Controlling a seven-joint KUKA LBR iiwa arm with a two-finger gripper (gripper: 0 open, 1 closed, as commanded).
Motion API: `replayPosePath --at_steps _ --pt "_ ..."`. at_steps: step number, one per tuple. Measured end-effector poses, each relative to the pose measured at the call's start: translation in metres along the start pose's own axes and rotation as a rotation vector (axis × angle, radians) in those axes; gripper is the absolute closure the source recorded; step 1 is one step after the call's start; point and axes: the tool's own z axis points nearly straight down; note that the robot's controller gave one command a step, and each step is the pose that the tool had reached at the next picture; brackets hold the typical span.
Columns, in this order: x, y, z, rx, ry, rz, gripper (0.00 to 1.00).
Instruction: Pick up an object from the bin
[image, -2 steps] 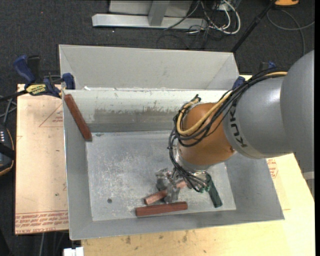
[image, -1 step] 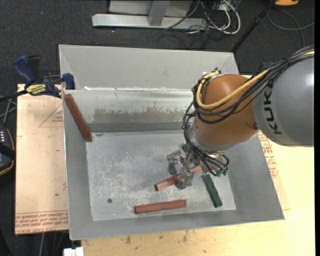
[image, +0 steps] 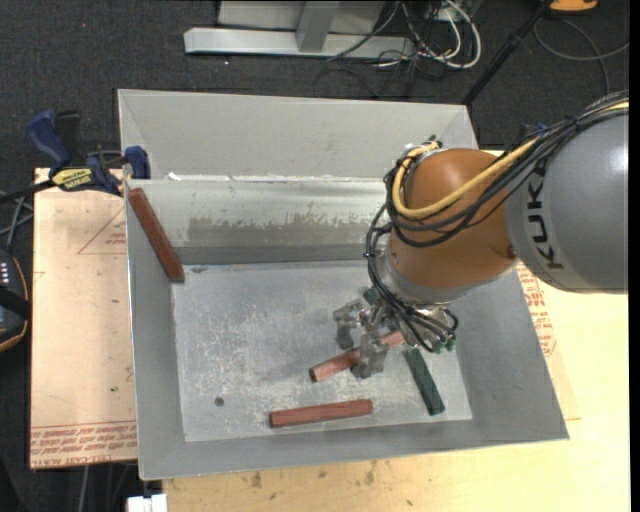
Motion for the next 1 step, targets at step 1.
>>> replayPosePath --at_steps 1 --pt "0.0066 0.0151 -0.0543 0.0 -0.001 0.01 1.0"
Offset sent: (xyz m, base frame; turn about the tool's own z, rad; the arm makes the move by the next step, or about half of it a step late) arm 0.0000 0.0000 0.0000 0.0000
